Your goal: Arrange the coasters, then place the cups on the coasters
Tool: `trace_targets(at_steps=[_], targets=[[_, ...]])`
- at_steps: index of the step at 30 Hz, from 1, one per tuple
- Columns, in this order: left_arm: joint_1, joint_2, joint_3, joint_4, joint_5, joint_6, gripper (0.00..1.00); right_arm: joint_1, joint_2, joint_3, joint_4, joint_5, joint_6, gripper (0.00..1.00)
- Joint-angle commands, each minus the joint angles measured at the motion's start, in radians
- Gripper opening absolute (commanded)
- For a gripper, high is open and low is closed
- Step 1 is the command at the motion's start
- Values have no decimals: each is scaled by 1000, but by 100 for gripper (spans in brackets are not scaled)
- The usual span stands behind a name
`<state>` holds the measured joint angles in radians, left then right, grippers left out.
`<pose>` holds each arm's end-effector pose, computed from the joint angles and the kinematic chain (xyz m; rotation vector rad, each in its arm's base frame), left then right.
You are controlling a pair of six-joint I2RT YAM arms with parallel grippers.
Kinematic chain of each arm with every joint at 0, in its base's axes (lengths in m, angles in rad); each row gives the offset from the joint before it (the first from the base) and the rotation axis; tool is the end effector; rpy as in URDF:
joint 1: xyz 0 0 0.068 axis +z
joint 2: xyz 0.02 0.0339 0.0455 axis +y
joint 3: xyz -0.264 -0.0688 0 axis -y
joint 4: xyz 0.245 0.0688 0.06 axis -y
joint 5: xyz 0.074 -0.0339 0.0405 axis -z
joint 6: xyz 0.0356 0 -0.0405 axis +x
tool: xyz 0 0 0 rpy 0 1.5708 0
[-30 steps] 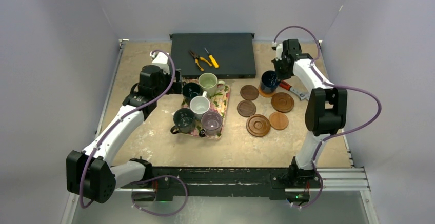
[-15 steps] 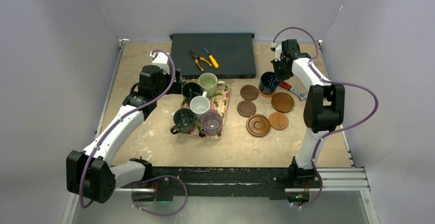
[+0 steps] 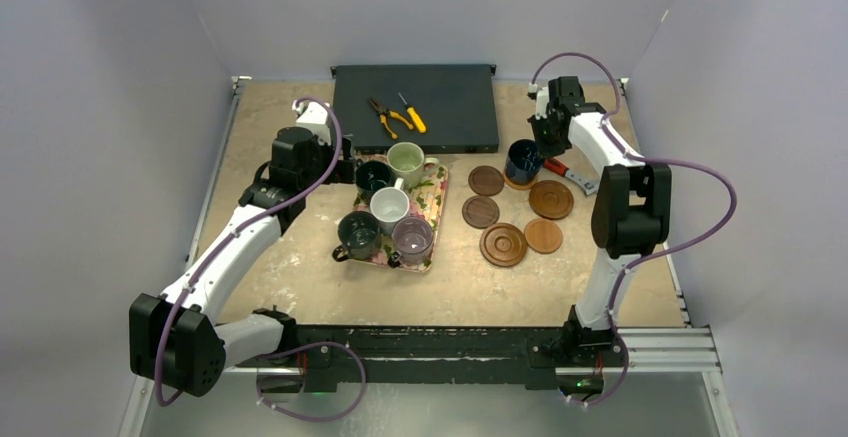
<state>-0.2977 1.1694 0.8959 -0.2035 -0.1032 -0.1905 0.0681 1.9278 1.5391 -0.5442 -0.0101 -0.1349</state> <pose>0.2555 -0.0746 0.2979 0.0455 2.0504 -0.1989 0.4260 0.0294 0.2355 -0.2578 2.4904 -0.0150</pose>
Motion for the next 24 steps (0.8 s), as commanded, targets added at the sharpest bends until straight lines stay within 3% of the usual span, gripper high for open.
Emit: trace_targets(at_steps=[1, 8, 24], targets=[[-6, -4, 23, 29, 12, 8, 95, 1, -9, 48, 2, 30, -4, 20], [-6, -3, 24, 30, 11, 9, 95, 1, -35, 41, 27, 26, -3, 31], [-7, -43, 8, 46, 8, 13, 94, 2, -182, 29, 20, -15, 45, 34]])
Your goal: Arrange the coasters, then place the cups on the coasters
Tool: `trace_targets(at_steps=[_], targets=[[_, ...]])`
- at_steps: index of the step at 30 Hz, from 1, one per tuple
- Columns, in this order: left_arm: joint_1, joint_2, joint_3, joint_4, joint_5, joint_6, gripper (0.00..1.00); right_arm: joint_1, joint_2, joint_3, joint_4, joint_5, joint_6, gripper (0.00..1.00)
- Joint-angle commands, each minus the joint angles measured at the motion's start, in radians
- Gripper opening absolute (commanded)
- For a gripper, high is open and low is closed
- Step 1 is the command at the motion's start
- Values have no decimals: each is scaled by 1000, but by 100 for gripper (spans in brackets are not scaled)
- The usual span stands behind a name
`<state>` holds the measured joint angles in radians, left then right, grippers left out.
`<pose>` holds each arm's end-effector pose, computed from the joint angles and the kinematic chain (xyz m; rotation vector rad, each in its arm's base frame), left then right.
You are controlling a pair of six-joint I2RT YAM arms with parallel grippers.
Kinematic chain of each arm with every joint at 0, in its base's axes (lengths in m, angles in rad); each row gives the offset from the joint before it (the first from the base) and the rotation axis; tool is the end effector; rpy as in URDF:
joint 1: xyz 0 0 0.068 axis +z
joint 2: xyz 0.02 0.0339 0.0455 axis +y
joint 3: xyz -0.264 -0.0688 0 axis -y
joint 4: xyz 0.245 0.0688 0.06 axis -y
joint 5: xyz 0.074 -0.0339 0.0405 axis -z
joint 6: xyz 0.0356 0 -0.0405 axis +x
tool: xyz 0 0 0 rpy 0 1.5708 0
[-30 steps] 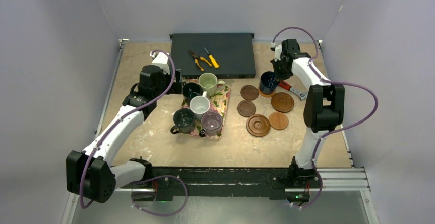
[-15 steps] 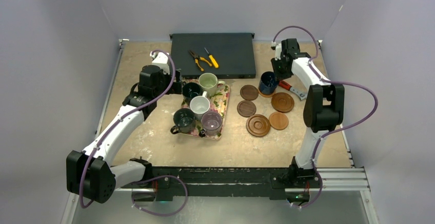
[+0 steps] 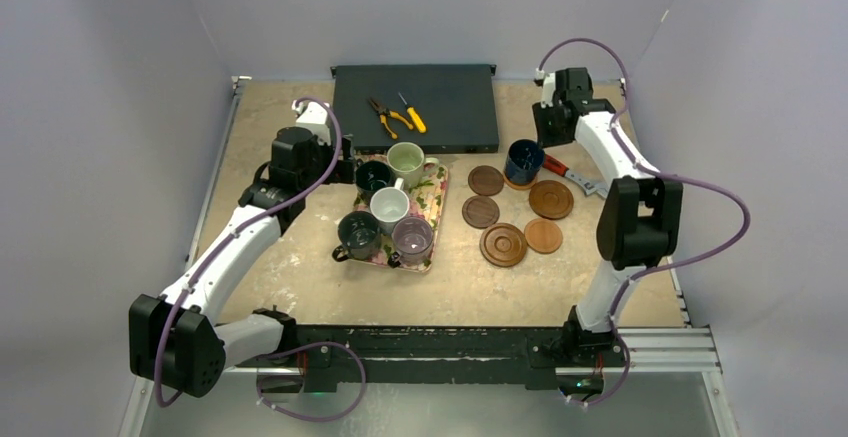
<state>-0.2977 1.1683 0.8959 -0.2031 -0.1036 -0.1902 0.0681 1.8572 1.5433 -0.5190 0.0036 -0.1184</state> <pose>0.2553 -0.0745 0.2982 0.0454 2.0489 -0.1987 0.4189 0.0284 0.2671 -0.2222 2.3936 -0.0277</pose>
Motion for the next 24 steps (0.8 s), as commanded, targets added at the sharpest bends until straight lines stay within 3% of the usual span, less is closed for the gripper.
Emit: trace_targets(at_steps=[1, 9, 18, 24], targets=[[-6, -46, 6, 49, 6, 14, 95, 2, -131, 26, -9, -34, 31, 34], [-8, -48, -5, 80, 71, 18, 94, 38, -339, 1, 29, -94, 124, 36], [-8, -44, -7, 79, 63, 26, 94, 409, -475, -273, 149, -81, 302, 37], [-8, -41, -5, 77, 55, 31, 94, 529, -434, -415, 366, -125, 467, 38]])
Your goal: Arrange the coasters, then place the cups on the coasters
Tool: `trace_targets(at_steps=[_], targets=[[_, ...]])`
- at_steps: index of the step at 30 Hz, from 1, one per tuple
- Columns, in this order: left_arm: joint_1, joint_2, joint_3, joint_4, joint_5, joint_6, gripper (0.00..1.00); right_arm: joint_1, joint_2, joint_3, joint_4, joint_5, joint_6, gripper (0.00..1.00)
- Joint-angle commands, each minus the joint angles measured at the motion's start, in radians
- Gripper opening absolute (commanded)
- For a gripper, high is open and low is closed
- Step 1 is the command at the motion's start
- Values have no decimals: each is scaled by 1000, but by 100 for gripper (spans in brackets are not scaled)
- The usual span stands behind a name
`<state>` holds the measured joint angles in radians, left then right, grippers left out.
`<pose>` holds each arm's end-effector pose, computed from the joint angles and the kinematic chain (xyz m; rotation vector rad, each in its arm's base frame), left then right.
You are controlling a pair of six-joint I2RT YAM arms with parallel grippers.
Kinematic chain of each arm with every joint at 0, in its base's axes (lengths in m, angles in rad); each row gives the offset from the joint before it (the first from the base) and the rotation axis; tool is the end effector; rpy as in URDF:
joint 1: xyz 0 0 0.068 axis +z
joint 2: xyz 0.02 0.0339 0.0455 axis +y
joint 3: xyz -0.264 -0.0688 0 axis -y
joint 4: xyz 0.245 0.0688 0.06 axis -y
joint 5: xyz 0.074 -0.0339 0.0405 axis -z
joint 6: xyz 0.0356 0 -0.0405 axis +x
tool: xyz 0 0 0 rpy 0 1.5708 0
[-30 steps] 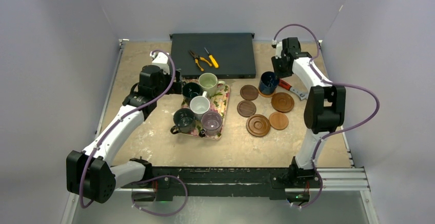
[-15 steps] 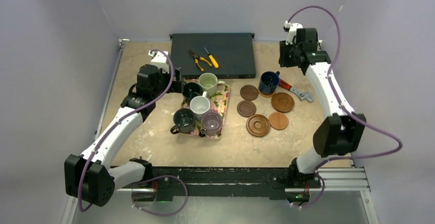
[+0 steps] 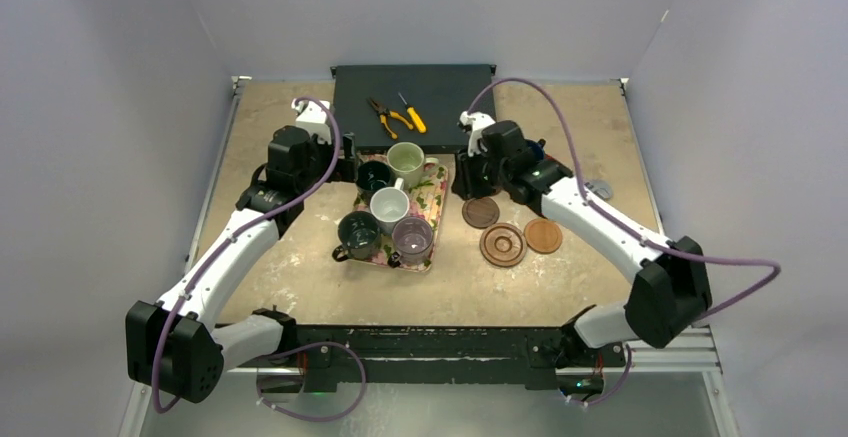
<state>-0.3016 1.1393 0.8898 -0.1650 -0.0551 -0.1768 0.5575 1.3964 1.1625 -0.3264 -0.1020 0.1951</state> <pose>0.2508 -0.0760 0.3068 0.0885 1.9916 -0.2548 0.2689 0.1719 0.3169 -0.4528 2.1306 0.5459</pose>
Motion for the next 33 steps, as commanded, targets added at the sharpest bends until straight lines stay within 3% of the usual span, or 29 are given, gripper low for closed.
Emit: trace_targets(at_steps=[1, 6, 13, 33], targets=[[-4, -14, 2, 39, 8, 14, 94, 55, 40, -35, 197, 14, 194, 38], [-4, -18, 1, 36, 9, 14, 94, 111, 74, -63, 354, 125, 437, 40], [-5, -16, 3, 31, 5, 16, 94, 123, 157, -72, 534, 205, 595, 40], [-5, -49, 0, 36, 19, 14, 94, 187, 425, 125, 466, 441, 690, 40]])
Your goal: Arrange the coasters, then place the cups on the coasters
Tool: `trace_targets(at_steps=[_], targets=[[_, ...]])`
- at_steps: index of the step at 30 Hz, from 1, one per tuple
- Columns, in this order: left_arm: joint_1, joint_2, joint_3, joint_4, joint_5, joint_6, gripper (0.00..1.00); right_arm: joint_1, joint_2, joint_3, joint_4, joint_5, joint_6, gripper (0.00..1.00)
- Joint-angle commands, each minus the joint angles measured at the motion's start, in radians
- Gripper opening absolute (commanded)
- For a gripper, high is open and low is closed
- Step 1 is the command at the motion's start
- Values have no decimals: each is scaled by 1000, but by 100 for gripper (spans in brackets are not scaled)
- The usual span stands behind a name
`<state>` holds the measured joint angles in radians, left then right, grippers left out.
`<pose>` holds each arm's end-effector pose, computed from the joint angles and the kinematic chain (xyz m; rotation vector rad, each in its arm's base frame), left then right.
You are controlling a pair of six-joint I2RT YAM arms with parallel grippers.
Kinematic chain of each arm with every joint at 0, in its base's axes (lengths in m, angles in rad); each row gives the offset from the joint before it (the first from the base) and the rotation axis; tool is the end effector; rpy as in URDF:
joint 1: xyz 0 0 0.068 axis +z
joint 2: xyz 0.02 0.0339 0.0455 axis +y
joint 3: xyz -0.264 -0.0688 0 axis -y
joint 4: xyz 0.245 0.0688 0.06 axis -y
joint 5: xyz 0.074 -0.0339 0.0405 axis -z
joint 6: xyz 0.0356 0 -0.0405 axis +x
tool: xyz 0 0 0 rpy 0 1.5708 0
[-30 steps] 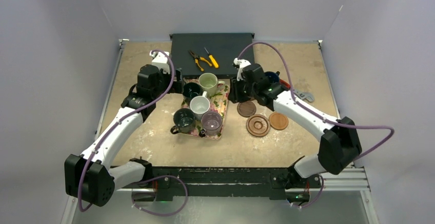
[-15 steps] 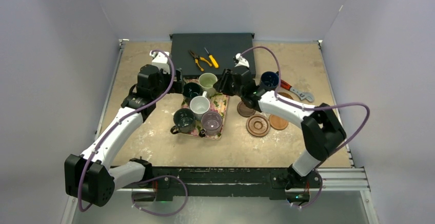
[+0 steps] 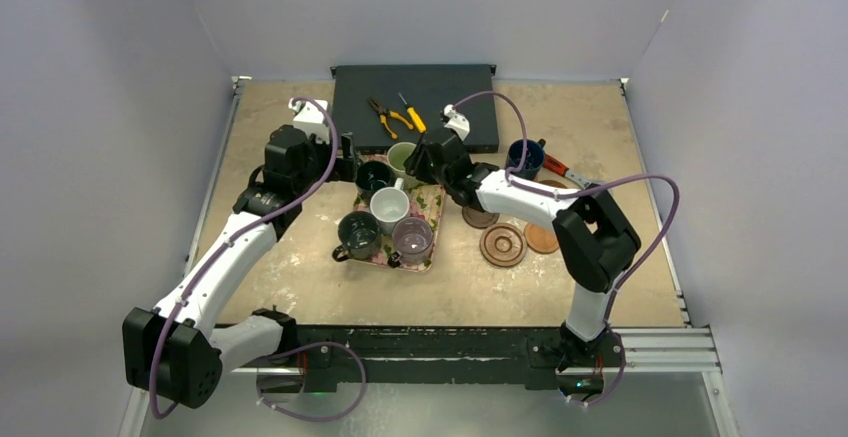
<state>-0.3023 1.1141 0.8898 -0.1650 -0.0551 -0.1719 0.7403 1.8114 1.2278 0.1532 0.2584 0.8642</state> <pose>0.2461 -0.0747 0.3129 0.0919 1.9662 -0.2573 0.3154 0.2759 0.2397 0.2994 2.0494 0.7651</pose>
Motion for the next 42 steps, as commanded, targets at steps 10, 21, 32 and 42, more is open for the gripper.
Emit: trace_targets(at_steps=[10, 21, 32, 42], targets=[[-4, -25, 1, 33, 19, 10, 94, 9, 43, 74, -97, 135, 46, 39], [-6, -20, -7, 55, 44, 16, 94, 16, -50, 54, -109, 195, -68, 40], [-14, 288, 199, 106, 288, -9, 93, 7, -417, -160, -2, 221, -408, 57], [-76, 581, 415, 49, 313, 63, 84, -235, -666, -305, -16, -72, -595, 63]])
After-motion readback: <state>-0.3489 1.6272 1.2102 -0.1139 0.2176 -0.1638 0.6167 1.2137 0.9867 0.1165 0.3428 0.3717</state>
